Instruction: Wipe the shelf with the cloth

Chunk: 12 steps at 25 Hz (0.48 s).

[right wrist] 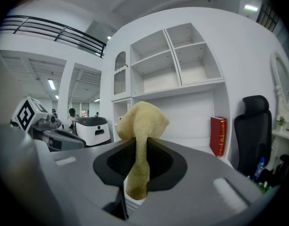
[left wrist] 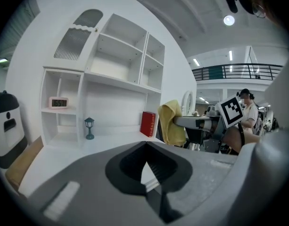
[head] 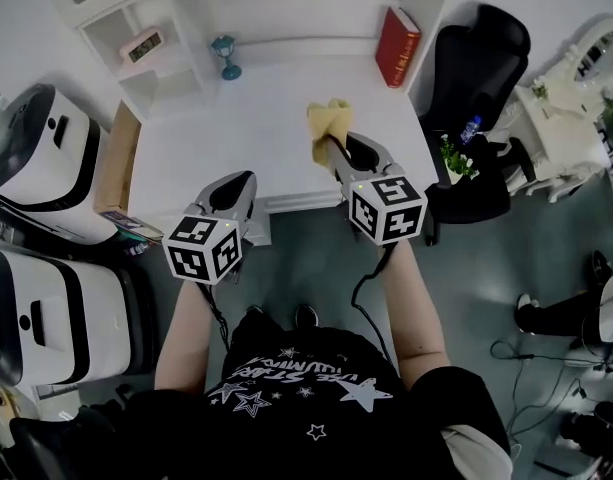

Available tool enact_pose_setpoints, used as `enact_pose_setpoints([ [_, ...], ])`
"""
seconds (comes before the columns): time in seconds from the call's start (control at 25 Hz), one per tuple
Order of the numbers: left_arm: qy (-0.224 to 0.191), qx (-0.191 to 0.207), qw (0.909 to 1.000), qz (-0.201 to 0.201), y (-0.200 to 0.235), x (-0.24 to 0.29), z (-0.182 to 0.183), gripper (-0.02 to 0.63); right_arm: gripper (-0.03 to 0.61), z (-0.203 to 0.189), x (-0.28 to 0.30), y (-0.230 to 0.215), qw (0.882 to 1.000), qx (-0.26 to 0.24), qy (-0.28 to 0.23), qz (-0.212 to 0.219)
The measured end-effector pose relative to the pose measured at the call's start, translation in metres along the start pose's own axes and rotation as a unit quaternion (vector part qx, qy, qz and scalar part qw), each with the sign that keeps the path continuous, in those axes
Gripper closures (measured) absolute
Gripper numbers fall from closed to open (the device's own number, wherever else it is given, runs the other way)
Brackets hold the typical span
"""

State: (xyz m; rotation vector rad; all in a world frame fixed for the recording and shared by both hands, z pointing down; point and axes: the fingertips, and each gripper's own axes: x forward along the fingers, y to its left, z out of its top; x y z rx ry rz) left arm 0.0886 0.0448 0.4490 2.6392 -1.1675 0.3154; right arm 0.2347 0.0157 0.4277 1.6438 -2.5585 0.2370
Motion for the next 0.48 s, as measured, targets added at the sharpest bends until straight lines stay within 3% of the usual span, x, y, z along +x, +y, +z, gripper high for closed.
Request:
enact_pose_setpoints([
  [0.48,0.044,-0.021,0.9986,-0.021,-0.014,-0.021,-0.062,0.611,0.499,-0.050,-0.025,0.022,1.000,0.011,0.022,-0.001],
])
